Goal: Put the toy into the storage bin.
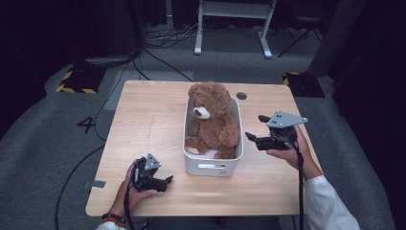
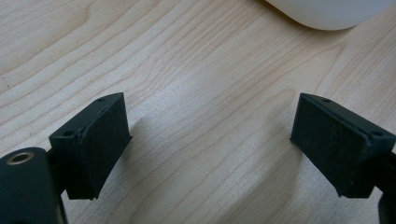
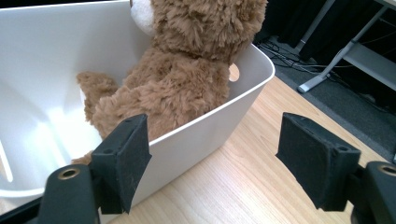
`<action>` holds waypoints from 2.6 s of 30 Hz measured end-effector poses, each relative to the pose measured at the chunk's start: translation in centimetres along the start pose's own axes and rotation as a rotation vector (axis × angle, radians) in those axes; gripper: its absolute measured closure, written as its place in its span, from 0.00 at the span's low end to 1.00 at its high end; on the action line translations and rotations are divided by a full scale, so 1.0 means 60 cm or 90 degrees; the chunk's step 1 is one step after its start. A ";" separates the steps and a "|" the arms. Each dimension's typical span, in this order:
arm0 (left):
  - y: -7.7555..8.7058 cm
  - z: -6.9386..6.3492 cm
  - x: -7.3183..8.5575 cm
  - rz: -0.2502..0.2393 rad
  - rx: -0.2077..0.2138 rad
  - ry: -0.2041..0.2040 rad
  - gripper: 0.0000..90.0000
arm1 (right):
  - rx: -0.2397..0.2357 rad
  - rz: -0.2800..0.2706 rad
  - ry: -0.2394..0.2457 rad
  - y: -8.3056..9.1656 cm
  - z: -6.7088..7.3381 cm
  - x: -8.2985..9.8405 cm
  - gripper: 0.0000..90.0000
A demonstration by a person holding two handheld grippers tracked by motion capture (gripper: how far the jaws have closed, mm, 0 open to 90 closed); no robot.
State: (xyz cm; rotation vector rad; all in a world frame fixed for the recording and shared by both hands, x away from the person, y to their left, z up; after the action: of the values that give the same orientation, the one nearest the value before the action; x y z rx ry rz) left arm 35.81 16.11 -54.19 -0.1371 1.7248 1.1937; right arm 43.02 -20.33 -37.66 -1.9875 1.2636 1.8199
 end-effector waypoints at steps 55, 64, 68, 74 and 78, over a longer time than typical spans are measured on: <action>0.000 0.000 0.000 0.000 0.000 0.000 0.13 | 0.040 0.071 0.006 0.062 -0.014 0.111 0.28; 0.000 0.000 0.000 0.000 0.000 0.000 0.13 | 0.047 0.083 0.008 0.067 -0.014 0.134 0.28; 0.000 0.000 0.000 0.000 0.000 0.000 0.13 | 0.051 0.087 0.003 0.070 -0.014 0.148 0.28; 0.000 0.000 0.000 0.000 0.000 0.000 0.13 | 0.052 0.095 -0.008 0.074 -0.017 0.168 0.28; 0.000 0.000 0.000 0.000 0.000 0.000 0.13 | 0.049 0.099 -0.016 0.076 -0.017 0.182 0.28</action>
State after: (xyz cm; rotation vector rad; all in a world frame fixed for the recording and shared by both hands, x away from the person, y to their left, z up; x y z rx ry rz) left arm 35.81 16.11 -54.19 -0.1370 1.7243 1.1943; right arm 39.68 -28.88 -45.17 -1.8684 1.4939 1.8269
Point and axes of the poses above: each handheld gripper's, and its own axes: y roughly backward along the jaws, x roughly out of its underside, z roughly to its left, the point moved 5 cm from there along -y, roughly forward along the jaws, and after that the axes turned 7 degrees about -z, right-handed, at the moved point
